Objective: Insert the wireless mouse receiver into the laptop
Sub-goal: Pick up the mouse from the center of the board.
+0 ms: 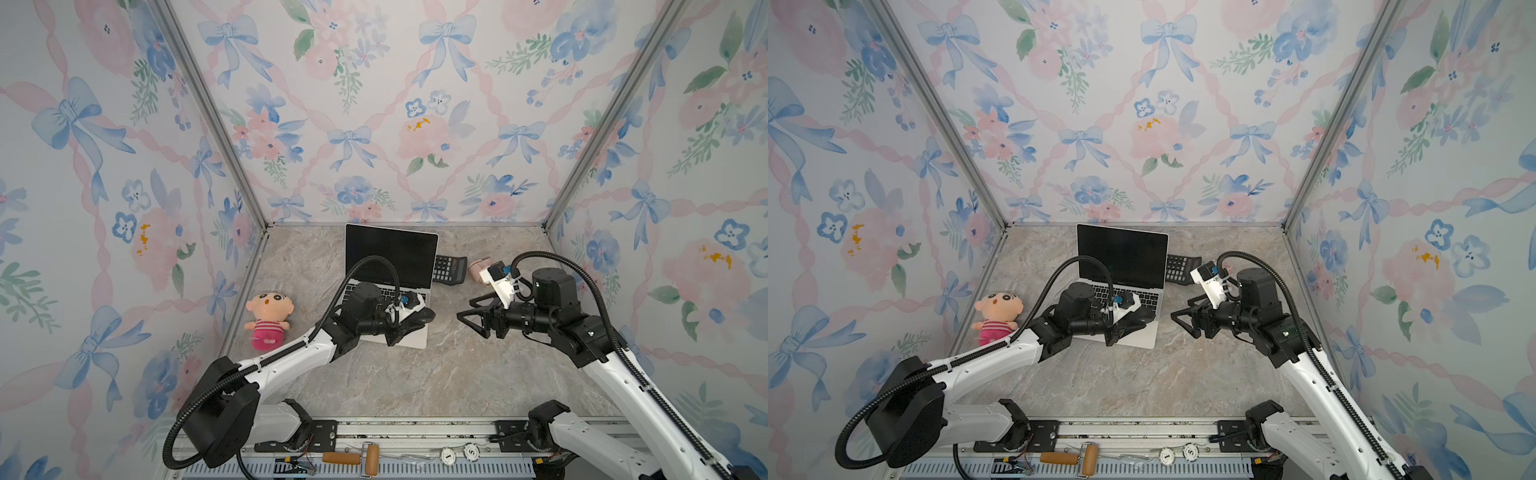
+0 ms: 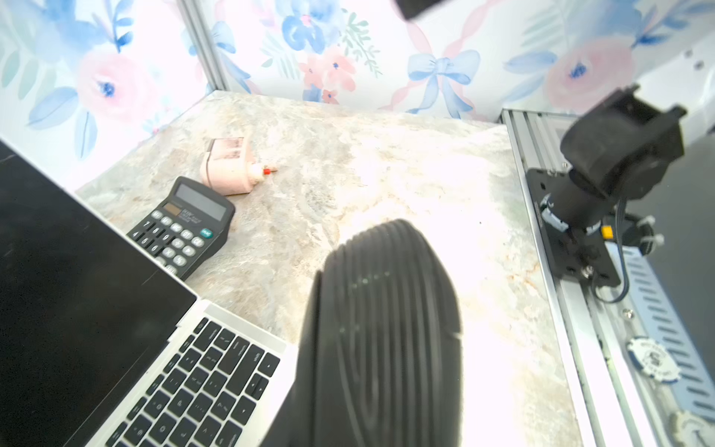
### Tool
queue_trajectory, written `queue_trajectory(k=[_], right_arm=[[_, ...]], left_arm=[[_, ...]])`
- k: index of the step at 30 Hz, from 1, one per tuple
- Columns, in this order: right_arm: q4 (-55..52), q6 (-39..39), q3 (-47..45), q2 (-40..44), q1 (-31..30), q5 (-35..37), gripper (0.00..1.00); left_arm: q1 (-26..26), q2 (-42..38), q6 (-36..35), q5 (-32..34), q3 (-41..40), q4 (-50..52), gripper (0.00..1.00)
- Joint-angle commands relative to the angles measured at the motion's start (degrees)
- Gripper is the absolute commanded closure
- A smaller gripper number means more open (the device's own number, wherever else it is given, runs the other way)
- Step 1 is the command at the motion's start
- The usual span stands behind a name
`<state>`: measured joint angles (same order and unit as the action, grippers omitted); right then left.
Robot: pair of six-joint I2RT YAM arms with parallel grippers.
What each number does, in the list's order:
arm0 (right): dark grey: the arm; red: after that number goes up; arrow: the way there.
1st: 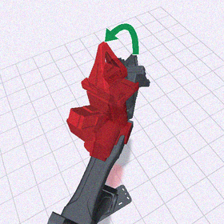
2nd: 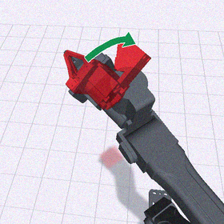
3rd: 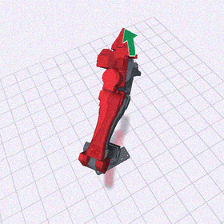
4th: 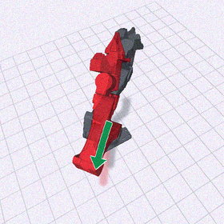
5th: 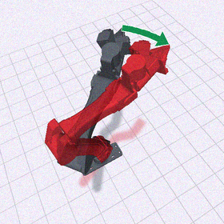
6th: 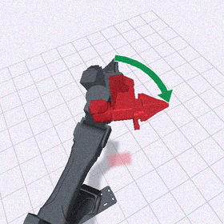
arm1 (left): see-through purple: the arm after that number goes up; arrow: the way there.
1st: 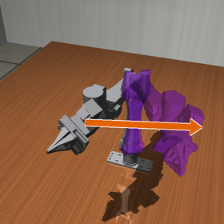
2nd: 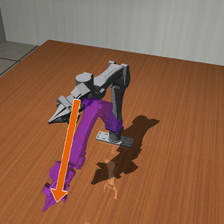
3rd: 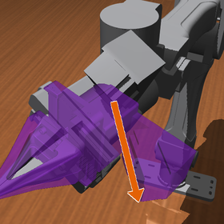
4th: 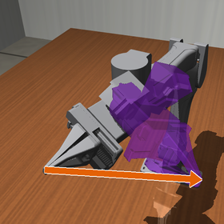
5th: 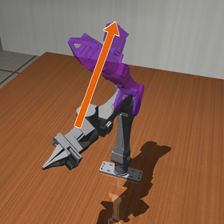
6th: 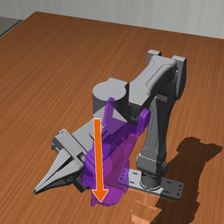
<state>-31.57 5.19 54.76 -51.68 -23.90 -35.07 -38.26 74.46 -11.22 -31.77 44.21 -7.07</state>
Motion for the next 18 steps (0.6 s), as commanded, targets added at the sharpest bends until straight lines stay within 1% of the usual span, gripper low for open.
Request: queue_trajectory(k=[1,4,5,6,8,14,16,18], right_arm=[[6.1,-0.1,0.4,-1.5,-5.2,4.4,0.23],[0.3,-7.3,5.0,-4.3,-15.3,16.4,0.11],[-0.8,-8.8,6.3,-5.6,-17.5,17.9,0.08],[-1.4,-9.5,7.5,-7.1,-18.6,18.0,0.07],[-1.8,-9.6,8.8,-9.0,-18.8,17.1,0.08],[-0.2,-9.5,10.5,-12.2,-18.6,14.8,0.21],[-0.6,-9.1,11.0,-13.1,-17.5,14.2,0.24],[0.1,-7.6,10.6,-13.8,-15.3,12.0,0.26]], left_arm=[[2.5,3.4,6.0,-8.9,9.3,13.5,1.0],[3.8,6.8,3.7,-15.5,13.2,20.6,0.99],[4.5,7.8,3.6,-18.2,13.8,21.5,0.99],[5.2,8.8,3.7,-21.0,14.5,22.3,0.99],[5.8,10.5,3.7,-24.4,15.9,23.8,0.99],[6.0,12.4,3.4,-28.9,17.0,24.8,0.99],[6.0,12.3,2.6,-30.0,16.9,24.8,0.99],[6.0,12.3,1.7,-31.2,16.8,24.8,0.98]])
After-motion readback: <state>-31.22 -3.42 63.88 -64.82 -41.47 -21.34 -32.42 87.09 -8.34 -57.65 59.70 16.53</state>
